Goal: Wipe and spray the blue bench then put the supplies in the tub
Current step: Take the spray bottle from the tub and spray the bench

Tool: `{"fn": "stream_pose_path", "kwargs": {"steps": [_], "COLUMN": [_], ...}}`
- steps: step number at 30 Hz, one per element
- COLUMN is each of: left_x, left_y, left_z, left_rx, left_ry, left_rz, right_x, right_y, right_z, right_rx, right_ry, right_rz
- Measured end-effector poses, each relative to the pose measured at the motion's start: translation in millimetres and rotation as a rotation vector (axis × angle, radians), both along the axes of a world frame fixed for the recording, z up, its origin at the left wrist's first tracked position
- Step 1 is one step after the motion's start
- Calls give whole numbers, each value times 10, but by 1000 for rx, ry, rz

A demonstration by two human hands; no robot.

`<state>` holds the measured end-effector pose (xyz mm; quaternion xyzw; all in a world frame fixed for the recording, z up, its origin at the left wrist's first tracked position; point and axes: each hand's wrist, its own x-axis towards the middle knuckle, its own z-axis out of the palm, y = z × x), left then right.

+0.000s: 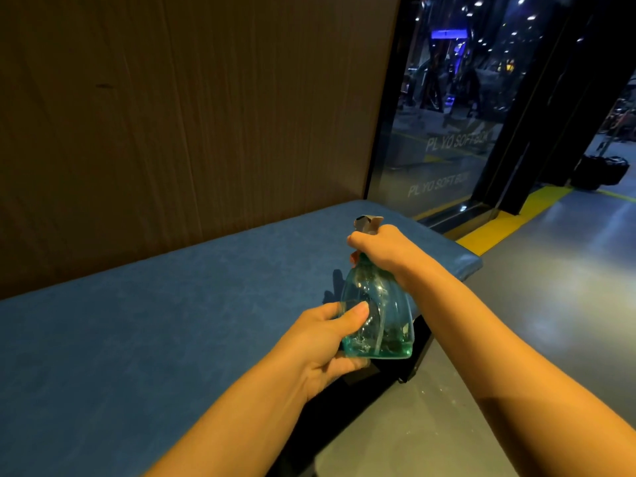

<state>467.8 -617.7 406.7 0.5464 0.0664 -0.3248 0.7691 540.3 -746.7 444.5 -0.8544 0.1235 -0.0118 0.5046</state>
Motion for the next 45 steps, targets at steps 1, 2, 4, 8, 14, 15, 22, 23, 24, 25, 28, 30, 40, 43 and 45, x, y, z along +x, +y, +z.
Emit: {"fn": "stream_pose_path", "kwargs": {"steps": [1, 2, 4, 8, 14, 15, 22, 23, 24, 25, 28, 30, 40, 43, 45], "left_x": [22, 39, 57, 73, 128, 156, 248, 244, 245, 255, 259, 255, -67, -199, -262], "left_y": [-39, -81, -161, -250, -316, -328, -457, -482, -510, -539, -626, -669, -674, -625, -588], "left_z": [5, 6, 17, 55, 97, 92, 88, 93, 93, 84, 58, 37, -100, -246, -309], "left_rx": [-1, -1, 8, 24, -14, -5, 36, 36, 40, 48, 75, 74, 77, 85, 71], "left_ry": [2, 5, 5, -25, -24, -24, -21, -24, -27, -31, -27, -15, -41, -4, 27], "left_rz": [19, 31, 45, 55, 72, 78, 65, 61, 61, 64, 60, 54, 8, 7, 12], "right_x": [24, 43, 74, 158, 307, 324, 358, 355, 351, 342, 329, 336, -25, -183, -267], "right_y": [-28, -53, -103, -155, -214, -222, -368, -402, -436, -465, -537, -573, -669, -626, -581], "right_z": [0, 0, 6, 43, 78, 72, 39, 35, 34, 36, 36, 24, -104, -284, -366], "right_rx": [-15, -29, -44, -19, -43, -52, -63, -58, -56, -58, -106, -133, -29, -55, -76], "right_ry": [-2, 0, 12, 14, 26, 16, 28, 22, 17, 12, 14, 16, -9, -15, -21], "right_rz": [-18, -31, -38, -20, -48, -65, -110, -117, -127, -132, -131, -134, -164, -216, -209]}}
